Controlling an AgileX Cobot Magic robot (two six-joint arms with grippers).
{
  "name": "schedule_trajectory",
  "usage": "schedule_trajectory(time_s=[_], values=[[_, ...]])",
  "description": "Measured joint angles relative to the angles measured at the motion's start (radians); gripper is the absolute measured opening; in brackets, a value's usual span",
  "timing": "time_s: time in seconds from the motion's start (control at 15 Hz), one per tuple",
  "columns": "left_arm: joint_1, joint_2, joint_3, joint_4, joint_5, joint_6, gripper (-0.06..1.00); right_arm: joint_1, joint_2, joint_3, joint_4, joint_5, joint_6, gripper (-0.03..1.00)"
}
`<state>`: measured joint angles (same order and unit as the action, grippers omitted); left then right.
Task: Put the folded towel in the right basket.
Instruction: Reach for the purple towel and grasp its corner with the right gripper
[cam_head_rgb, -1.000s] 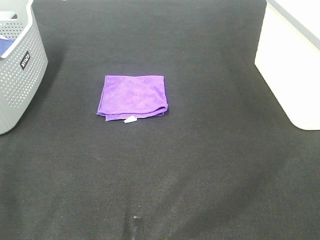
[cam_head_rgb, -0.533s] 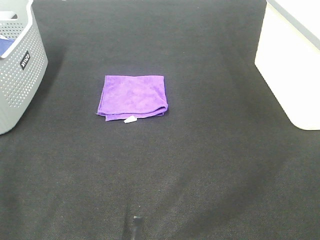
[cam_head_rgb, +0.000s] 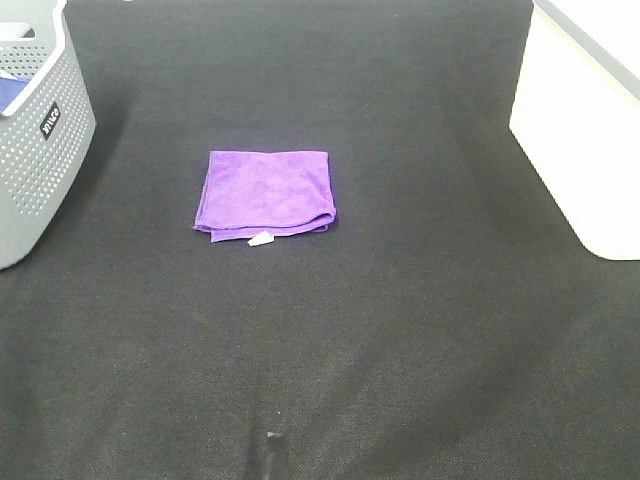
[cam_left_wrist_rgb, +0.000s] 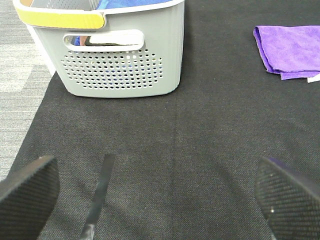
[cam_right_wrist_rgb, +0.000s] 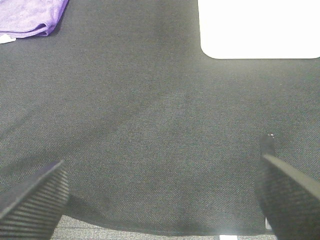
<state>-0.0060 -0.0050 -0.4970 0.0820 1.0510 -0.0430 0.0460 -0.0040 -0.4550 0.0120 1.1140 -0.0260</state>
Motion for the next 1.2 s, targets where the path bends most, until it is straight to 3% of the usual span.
schedule_trajectory(time_s=[1.0,1.2], values=[[0.000,0.000,0.000,0.001,0.000,0.000,0.99,0.000,0.007,-0.012,-0.003,-0.018,-0.004,0.96],[0.000,0.000,0.000,0.001,0.000,0.000,0.99,0.000,0.364,-0.244,0.023,-0.044,-0.004,0.96]])
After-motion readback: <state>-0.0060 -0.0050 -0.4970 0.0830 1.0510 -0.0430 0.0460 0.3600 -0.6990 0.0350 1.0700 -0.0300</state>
